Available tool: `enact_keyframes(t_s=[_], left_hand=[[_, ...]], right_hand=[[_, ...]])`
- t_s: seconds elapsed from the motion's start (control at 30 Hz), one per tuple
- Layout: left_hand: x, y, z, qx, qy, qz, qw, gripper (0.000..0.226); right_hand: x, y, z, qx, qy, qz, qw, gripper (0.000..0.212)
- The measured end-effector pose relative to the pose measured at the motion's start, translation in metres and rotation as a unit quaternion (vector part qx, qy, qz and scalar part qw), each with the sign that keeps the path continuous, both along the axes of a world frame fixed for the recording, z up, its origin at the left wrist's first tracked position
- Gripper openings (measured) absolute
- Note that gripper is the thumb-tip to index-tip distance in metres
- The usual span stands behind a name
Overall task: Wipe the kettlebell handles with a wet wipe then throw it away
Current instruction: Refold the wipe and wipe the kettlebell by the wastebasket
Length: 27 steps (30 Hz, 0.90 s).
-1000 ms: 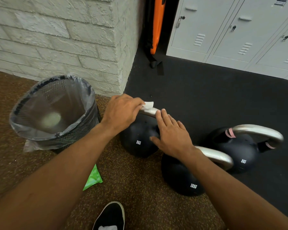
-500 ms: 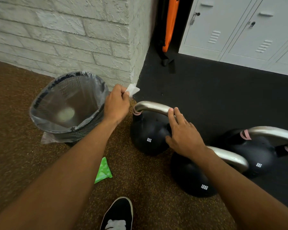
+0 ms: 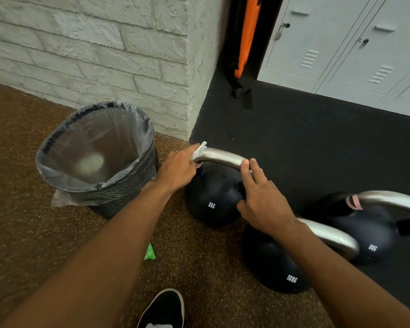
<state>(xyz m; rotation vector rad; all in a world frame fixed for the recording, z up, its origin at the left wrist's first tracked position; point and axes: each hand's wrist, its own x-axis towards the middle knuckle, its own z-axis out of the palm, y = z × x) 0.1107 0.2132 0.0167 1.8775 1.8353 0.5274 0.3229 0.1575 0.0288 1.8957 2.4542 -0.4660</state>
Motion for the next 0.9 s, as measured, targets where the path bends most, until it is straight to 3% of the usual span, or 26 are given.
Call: enact_keyframes(t_s=[0.4,0.57,0.9], left_hand=[[-0.004,-0.017,-0.018,0.012,-0.030,0.032,0.999,0.052],[-0.007,0.000,-0.020,-0.024,-0.008,0.020,0.999,0.052],[-0.006,0.000,-0.009,0.014,0.023,0.006,1.000,0.048]], right_hand=[[-0.002,-0.001,0.001,-0.008,-0.008,-0.002,1.000,0.090],[-0.002,-0.001,0.005,-0.014,-0.006,-0.003,1.000,0.089],[-0.002,-0.002,0.008,-0.027,0.017,-0.012,0.999,0.087]])
